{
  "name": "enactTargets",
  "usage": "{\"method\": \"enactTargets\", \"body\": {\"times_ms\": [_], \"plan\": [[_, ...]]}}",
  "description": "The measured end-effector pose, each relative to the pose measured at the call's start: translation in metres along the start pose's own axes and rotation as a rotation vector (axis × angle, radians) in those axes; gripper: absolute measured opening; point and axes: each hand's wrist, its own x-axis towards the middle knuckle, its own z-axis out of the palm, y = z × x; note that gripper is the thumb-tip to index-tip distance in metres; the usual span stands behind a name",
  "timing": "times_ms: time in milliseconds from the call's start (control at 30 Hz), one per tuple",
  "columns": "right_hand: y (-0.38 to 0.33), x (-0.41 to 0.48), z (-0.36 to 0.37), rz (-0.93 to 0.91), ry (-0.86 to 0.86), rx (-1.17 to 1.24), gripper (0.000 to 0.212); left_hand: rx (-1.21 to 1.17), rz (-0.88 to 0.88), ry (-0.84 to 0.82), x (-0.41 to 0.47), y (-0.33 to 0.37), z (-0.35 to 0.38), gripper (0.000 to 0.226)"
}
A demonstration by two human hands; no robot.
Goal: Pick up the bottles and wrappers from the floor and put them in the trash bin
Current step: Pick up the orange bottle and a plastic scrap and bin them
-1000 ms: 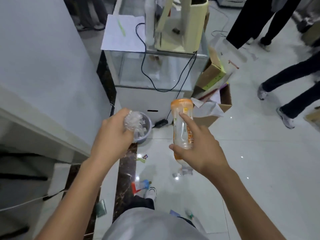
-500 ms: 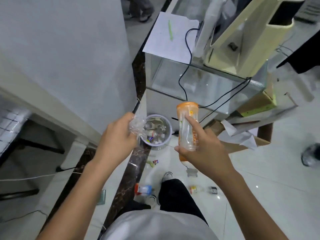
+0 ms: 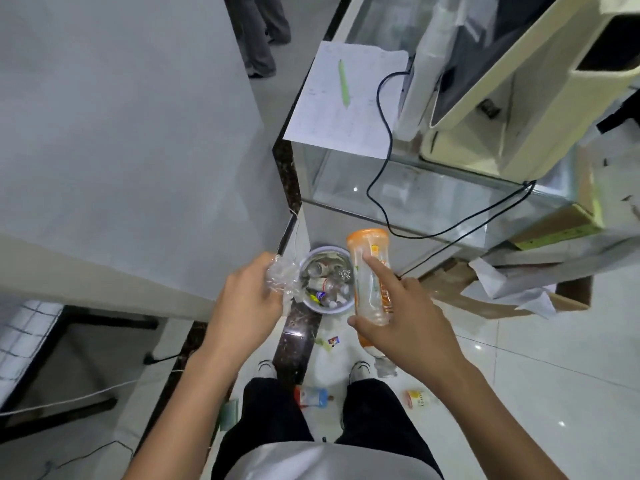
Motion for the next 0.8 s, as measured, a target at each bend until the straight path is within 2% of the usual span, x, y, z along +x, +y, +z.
{"method": "enactTargets", "body": {"times_ms": [200,300,400,600,800], "plan": [[-0.021,0.015,0.028,0.134,0.088,0.032,0.090,0.031,0.136,-0.186,0.055,-0.026,0.003,0.024],[-0.024,0.027,0.046,0.190,0.153,0.077,0.090,0.093,0.144,-0.198,0.087,-0.045,0.011,0.022],[-0.016,0.044,0.068,0.200,0.167,0.081,0.089,0.049,0.109,-0.200,0.108,-0.074,0.030,0.022],[0.048,0.128,0.164,0.159,0.191,0.138,0.086,-0.002,0.018,-0.167,0.151,-0.173,0.125,0.028],[0.134,0.220,0.281,0.094,0.235,0.229,0.085,0.006,0.082,-0.095,0.222,-0.260,0.241,0.022]]}}
